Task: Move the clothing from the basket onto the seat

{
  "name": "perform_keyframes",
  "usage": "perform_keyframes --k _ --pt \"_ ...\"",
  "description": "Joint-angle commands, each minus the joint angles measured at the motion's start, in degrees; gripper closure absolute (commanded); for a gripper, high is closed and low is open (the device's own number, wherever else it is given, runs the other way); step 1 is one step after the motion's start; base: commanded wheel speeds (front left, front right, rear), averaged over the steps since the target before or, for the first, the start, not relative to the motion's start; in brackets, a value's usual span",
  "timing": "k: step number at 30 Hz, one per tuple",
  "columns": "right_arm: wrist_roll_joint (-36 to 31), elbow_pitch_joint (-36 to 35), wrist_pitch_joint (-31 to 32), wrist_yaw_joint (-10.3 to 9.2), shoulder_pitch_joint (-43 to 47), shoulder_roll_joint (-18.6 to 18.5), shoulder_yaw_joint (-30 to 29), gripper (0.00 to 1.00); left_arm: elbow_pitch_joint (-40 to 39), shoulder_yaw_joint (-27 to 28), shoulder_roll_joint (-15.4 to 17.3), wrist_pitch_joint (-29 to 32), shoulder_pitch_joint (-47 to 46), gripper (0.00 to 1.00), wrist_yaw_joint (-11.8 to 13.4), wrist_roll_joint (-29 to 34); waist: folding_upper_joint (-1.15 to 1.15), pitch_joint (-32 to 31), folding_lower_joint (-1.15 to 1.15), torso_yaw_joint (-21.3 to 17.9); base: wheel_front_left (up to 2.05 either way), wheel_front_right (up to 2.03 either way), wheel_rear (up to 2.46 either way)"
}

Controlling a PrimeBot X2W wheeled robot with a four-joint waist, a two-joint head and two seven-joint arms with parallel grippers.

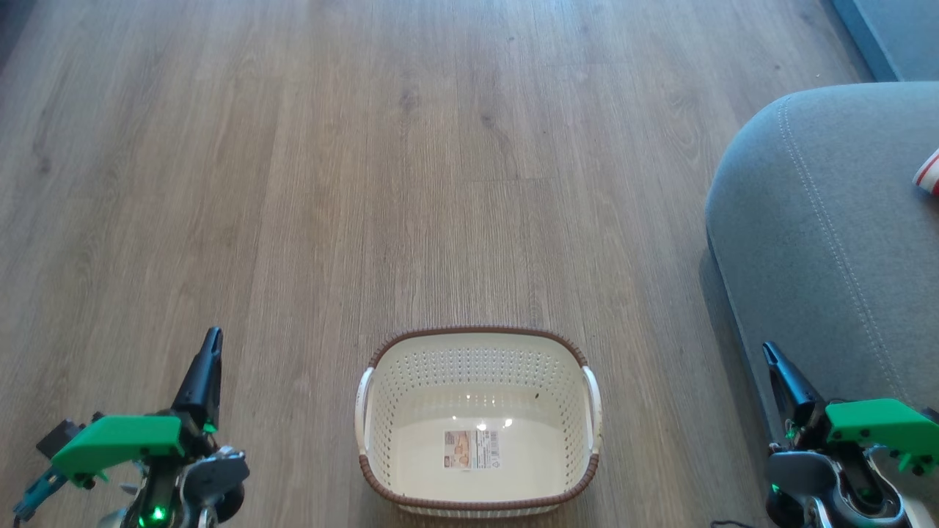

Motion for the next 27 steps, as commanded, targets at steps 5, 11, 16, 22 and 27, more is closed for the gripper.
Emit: perform_keyframes --k 5,11,16,22,27 --pt "0.4 -2.4 0.4 0.13 -2.9 -0.3 1.0 1.00 -2.0 2.0 0.3 0.4 -3.2 1.00 -0.4 -0.2 0.00 0.0 0.00 0.0 0.00 0.00 0.00" --pt "0.4 -2.4 0.4 0.13 -2.9 -0.3 1.0 1.00 -2.0 2.0 0.3 0.4 -3.2 1.00 -0.4 -0.2 0.00 0.0 0.00 0.0 0.00 0.00 0.00" --pt "0.4 -2.4 0.4 0.13 -2.9 -0.3 1.0 1.00 -2.0 2.0 0.3 0.4 -3.2 1.00 -0.4 -0.2 0.00 0.0 0.00 0.0 0.00 0.00 0.00" --pt "0.4 -2.4 0.4 0.13 -2.9 -0.3 1.0 1.00 -2.0 2.0 0.3 0.4 -3.2 1.00 -0.4 -0.2 0.00 0.0 0.00 0.0 0.00 0.00 0.00" --pt "0.4 -2.4 0.4 0.13 -2.9 -0.3 1.0 1.00 -2.0 2.0 0.3 0.4 -3.2 1.00 -0.4 -0.2 0.00 0.0 0.00 0.0 0.00 0.00 0.00"
